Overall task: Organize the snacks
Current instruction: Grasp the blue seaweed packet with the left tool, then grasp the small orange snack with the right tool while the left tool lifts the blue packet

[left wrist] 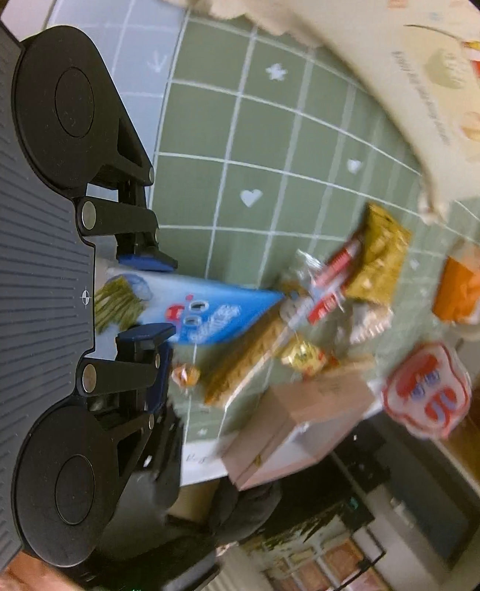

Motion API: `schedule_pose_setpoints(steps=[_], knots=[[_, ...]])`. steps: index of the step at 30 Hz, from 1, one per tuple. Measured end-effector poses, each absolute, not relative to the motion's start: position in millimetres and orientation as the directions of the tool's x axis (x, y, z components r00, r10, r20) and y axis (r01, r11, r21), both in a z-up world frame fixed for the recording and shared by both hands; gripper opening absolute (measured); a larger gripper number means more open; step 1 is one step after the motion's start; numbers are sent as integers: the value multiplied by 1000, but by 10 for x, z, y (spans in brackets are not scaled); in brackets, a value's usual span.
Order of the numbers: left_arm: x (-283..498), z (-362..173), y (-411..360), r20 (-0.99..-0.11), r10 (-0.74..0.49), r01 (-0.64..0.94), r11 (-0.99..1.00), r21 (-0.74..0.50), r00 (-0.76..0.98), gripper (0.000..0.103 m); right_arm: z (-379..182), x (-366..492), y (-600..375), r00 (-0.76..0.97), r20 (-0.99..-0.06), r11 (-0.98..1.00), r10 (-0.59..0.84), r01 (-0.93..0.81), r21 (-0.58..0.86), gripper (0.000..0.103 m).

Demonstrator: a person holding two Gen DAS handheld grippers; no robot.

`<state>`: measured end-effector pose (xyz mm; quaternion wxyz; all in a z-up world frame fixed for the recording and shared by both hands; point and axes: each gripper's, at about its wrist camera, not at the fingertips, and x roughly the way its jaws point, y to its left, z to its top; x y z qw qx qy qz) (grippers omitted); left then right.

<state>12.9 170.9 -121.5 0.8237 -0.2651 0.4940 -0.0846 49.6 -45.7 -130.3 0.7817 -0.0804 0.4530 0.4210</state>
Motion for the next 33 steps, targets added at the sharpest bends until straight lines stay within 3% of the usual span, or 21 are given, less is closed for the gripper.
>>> schedule_pose_setpoints(steps=[7,13,22,26,33], knots=[[262,-1269,1619,-725,-467,-129,790,-600,507,27,-1317,389,-546,253,-763,621,594,-747,235,30],[240,-1187,1541,-729,-464,-104,805,-584,503,20,-1331,381,-623,264,-770,641,581,-732,232,30],[35,-1029,1664,-796,-303,-176,876,-449,524,20,-1364,289,-475,296,-777,627,555,-763,157,31],[-3,-1059,1746,-797,-287,-209,867,-452,531,21,-1369,242,-410,299,-777,608,553,-783,131,43],[6,-1119,1732,-806,-297,-213,865,-454,513,23,-1354,146,-366,343,-791,603,507,-797,41,53]])
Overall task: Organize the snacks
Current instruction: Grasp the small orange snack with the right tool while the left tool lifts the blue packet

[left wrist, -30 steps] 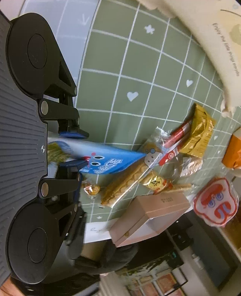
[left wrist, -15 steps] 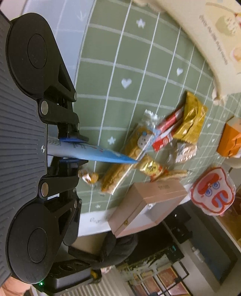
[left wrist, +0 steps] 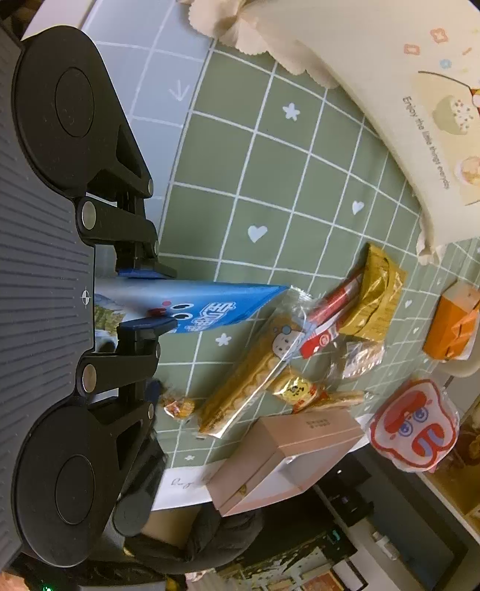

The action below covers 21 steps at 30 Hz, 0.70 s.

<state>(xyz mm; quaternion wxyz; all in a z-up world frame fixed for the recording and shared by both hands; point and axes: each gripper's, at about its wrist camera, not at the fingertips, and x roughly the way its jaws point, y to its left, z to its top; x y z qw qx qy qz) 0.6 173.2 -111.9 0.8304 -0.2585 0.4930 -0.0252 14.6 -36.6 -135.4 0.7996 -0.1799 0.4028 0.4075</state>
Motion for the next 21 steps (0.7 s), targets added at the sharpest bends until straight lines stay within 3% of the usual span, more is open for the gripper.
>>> schedule_pose_setpoints(steps=[3,5,13,17,21], knots=[[11,-1061,1685,-805,-307,-185,874,-449,508,21,-1215,123,-528,414,-753,638,512,-770,10,57],[19,-1039,1648,-809,-302,-175,882,-438,504,20,-1130,141,-666,458,-726,671,513,-742,7,66],[23,-1053,1553,-819,-309,-164,887,-431,483,20,-980,280,-1101,549,-696,795,464,-604,53,69],[36,-1063,1517,-822,-326,-159,884,-440,466,20,-906,309,-1176,460,-693,724,555,-677,131,72],[33,-1060,1493,-825,-322,-156,887,-434,464,20,-780,237,-1170,464,-664,667,587,-741,72,73]])
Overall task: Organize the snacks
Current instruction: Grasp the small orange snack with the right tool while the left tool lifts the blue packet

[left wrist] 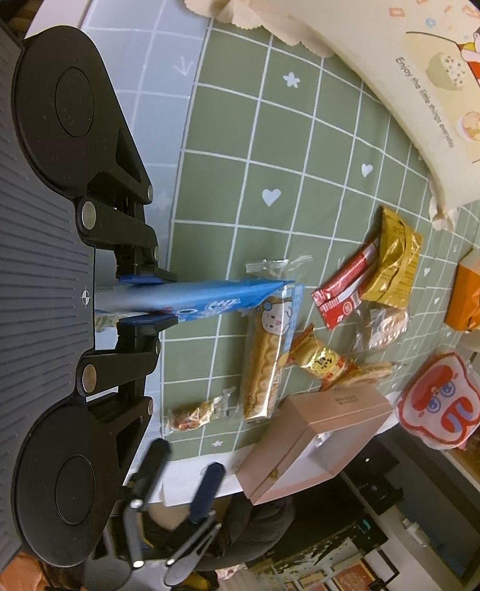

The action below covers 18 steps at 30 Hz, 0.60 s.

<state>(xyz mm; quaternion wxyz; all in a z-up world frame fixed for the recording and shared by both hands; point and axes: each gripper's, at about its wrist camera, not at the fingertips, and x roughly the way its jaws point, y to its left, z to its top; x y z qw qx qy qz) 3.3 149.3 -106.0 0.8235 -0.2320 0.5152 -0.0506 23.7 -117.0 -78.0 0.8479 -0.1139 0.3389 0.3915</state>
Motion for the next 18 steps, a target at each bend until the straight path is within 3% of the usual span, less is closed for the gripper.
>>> schedule_pose_setpoints(steps=[7,10,12,14,18], knots=[[38,-1074,1434,-822,-341,-144,883,-447,456,20,-1119,711,-1160,474,-782,835,405,-539,107,72],[41,-1092,1365,-820,-364,-128,879,-459,442,20,-1270,778,-1168,444,-804,854,396,-500,145,55],[60,-1106,1306,-818,-380,-115,876,-468,431,20,-1296,725,-1135,447,-805,839,390,-532,111,48],[81,-1111,1239,-817,-391,-103,875,-473,424,20,-1306,643,-1091,457,-808,812,373,-582,46,30],[146,-1091,1073,-810,-424,-58,872,-486,406,19,-1243,574,-1218,445,-807,804,389,-591,61,26]])
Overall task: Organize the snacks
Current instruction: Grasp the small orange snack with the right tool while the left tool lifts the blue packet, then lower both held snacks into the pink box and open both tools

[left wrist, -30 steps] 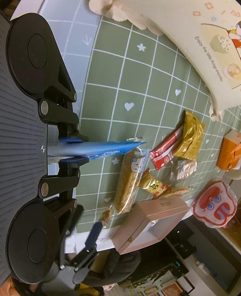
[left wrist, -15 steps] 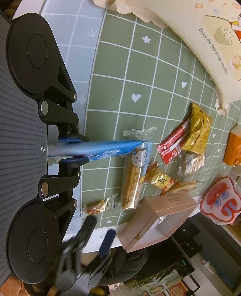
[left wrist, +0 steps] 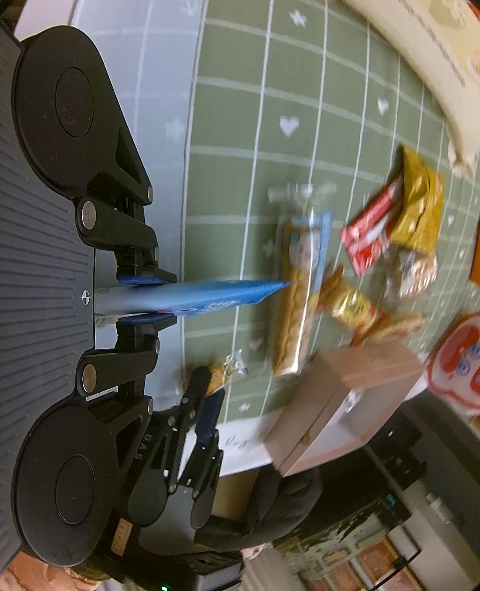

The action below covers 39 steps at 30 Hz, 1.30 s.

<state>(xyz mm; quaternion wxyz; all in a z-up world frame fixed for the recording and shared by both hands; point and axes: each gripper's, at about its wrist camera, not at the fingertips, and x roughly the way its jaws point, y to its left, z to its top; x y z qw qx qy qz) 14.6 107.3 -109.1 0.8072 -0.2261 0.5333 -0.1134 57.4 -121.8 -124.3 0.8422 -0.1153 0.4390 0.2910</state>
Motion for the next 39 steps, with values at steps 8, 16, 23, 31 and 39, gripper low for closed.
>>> schedule_pose_setpoints(steps=[8,16,23,31,39], knots=[[398,-977,592,-769,-526,80,840,-536,363,17,-921,485,-1725,506,-775,850,378,-522,73,25],[804,-238,293,-653,-600,274,797,-538,462,17,-344,486,-2273,636,-689,911,348,-402,90,25],[1625,768,116,-526,-571,423,821,-383,631,17,453,957,-2440,776,-536,931,332,-361,53,25],[2373,501,-127,-512,-625,387,774,-501,589,17,474,1828,-2320,774,-572,950,272,-312,30,25],[2869,-542,6,-609,-527,200,828,-523,593,20,-105,1998,-2254,751,-641,970,156,-240,-45,69]])
